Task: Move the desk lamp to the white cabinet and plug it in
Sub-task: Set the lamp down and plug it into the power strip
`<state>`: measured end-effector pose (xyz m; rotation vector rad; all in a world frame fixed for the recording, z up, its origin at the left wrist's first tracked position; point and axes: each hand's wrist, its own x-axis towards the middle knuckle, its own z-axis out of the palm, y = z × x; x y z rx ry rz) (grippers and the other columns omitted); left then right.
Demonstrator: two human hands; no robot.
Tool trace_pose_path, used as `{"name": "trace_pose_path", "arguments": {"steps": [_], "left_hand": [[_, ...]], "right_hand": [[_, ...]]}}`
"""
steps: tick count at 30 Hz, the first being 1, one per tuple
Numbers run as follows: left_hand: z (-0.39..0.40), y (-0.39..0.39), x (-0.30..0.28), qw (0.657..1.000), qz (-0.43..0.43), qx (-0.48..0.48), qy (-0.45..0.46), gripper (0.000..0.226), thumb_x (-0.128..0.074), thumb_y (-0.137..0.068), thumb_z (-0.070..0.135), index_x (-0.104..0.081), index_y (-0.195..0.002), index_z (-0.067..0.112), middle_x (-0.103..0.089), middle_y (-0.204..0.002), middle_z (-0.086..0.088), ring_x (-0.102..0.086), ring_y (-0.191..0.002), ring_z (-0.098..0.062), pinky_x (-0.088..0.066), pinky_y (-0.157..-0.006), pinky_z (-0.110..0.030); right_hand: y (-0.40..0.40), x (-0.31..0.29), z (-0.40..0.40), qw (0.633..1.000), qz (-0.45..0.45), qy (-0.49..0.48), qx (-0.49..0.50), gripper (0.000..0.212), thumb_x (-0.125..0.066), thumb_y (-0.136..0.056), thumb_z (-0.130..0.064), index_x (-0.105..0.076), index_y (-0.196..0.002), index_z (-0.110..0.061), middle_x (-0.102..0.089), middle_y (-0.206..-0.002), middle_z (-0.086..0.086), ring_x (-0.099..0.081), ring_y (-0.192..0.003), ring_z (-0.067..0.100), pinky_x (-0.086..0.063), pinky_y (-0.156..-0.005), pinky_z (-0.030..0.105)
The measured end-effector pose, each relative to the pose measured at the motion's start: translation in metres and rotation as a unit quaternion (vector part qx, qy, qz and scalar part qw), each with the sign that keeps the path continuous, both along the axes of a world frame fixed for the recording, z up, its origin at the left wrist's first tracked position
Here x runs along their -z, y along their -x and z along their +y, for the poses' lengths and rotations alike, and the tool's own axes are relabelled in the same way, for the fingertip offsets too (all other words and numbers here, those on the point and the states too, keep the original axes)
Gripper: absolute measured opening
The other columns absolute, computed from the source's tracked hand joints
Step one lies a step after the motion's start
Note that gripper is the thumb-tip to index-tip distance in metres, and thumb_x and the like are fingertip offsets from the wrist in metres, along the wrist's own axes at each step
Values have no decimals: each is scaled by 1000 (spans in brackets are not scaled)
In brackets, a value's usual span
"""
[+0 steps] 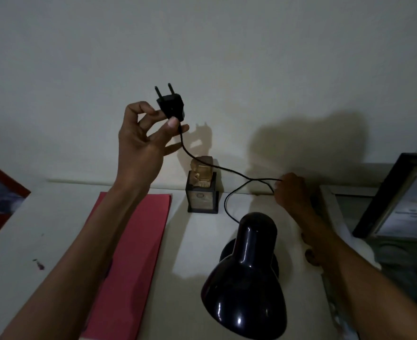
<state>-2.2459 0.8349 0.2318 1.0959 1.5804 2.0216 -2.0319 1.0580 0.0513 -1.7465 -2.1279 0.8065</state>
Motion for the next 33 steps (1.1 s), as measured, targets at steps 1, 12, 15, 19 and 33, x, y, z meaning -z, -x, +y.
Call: {"name": "trace_pose_path", "arguments": {"steps": [1,12,15,19,33], "left_hand": [[0,1,2,1000,-8,0,10,28,-66,-94,8,-41,-99,20,-74,-111,-6,-76,-94,-26,-63,-74,-40],[1,-2,24,996,5,9,89,34,-72,-89,12,-41,-99,21,-76,-103,-1,-78,-80,-23,-63,-62,-35],[1,1,23,996,10,-2,87,33,-72,-90,14,-41,-98,23,-74,-104,0,-78,-79,-22,-63,-62,-35],[6,0,25,997,13,1,80,33,-71,-90,11,-41,-96,23,-74,-107,-6,-78,-78,-23,-63,-64,-35],[34,-19,36,996,57,-4,62,41,-79,-83,10,-41,-85,26,-69,-105,-15,-76,-85,-25,-60,-75,-59]], "right_hand": [[1,1,-2,1000,2,2,-3,28,-49,-97,-9,-65,-118,3,-62,-125,20,-60,-118,35,-49,-93,35],[12,6,-18,962,125,14,-242,23,-65,-83,6,-72,-85,-16,-74,-81,9,-70,-77,23,-54,-72,21],[5,3,-12,951,67,-15,-301,19,-67,-80,9,-72,-92,-5,-73,-87,16,-71,-83,33,-57,-78,36],[-1,12,2,976,-24,-82,-199,17,-60,-91,-4,-74,-97,3,-72,-100,25,-67,-96,39,-51,-83,39],[5,11,-10,993,21,-74,-92,31,-75,-78,-12,-71,-110,-10,-74,-111,13,-69,-106,30,-54,-89,33]]}}
